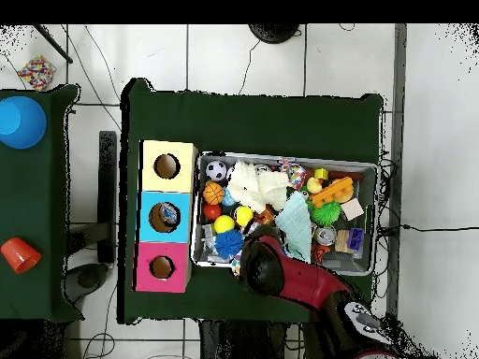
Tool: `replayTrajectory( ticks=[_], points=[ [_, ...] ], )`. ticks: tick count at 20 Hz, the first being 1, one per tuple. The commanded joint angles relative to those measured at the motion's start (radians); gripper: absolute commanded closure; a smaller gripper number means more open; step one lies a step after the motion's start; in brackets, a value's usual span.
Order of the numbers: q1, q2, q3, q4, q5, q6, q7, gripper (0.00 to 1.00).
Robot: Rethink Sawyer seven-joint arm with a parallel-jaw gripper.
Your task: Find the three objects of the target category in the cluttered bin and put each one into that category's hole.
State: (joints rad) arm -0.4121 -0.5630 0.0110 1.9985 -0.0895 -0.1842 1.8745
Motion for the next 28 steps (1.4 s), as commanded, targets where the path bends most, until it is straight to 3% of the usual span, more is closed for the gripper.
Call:
replayTrajectory(
  ticks=[1, 9, 15, 22, 28],
  points=[
    [0.013, 0.024, 0.079, -0.031, 0.007, 0.038, 0.147, 0.0],
    [0.028, 0.004, 0.07, -0.021, 0.018, 0.059, 0.15, 0.0],
    [-0.02, -0.127, 0.124, 0.053, 0.022, 0.195, 0.138, 0.0],
    [0.009, -0.222, 0.108, 0.074, 0.059, 0.303, 0.146, 0.0],
    [0.024, -0.207, 0.091, 0.062, 0.047, 0.29, 0.151, 0.0]
  ],
)
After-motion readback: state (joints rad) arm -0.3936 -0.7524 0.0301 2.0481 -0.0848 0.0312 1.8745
